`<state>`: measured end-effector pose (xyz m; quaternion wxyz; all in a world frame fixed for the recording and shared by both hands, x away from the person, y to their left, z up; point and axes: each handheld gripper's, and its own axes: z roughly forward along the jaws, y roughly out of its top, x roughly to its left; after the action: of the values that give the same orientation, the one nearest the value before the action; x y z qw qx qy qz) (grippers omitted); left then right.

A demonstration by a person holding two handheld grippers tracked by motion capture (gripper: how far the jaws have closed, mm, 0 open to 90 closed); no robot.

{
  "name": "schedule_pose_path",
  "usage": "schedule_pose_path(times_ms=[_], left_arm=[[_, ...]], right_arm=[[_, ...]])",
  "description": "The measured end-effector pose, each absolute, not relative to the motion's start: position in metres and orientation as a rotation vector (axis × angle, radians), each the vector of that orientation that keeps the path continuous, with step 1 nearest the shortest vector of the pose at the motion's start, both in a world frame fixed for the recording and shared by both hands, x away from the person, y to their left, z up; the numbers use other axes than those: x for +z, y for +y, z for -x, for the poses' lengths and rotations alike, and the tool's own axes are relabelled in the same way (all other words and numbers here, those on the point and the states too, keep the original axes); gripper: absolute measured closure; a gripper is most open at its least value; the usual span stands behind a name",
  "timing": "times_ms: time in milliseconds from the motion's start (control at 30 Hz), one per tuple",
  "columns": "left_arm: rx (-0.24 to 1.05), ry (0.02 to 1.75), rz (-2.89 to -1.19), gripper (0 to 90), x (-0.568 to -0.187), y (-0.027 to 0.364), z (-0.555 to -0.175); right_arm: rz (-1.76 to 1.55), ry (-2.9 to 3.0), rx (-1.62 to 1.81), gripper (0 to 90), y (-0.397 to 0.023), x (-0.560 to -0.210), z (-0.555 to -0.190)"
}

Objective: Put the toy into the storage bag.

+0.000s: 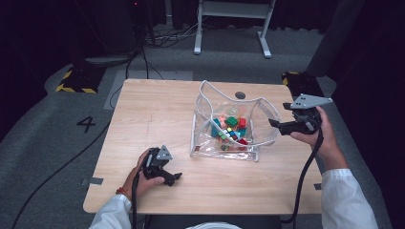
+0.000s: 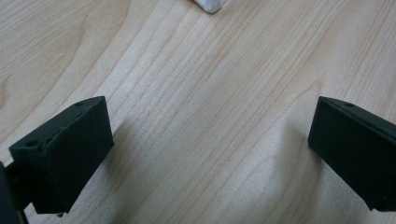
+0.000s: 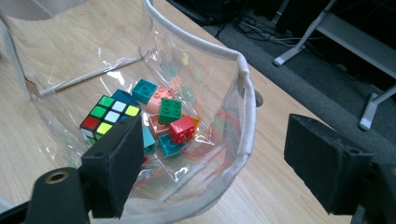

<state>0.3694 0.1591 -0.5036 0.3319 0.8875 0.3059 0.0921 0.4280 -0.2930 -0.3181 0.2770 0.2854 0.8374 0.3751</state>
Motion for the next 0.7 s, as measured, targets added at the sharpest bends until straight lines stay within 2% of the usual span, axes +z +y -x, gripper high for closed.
schedule_pose_path(times_ms=[700], left_arm=[[0.243, 0.8, -2.317, 0.0, -0.504, 0.159, -0.369]], right_arm=[[-0.792, 2.186, 1.111, 21.1, -0.321, -0.336, -0.389]])
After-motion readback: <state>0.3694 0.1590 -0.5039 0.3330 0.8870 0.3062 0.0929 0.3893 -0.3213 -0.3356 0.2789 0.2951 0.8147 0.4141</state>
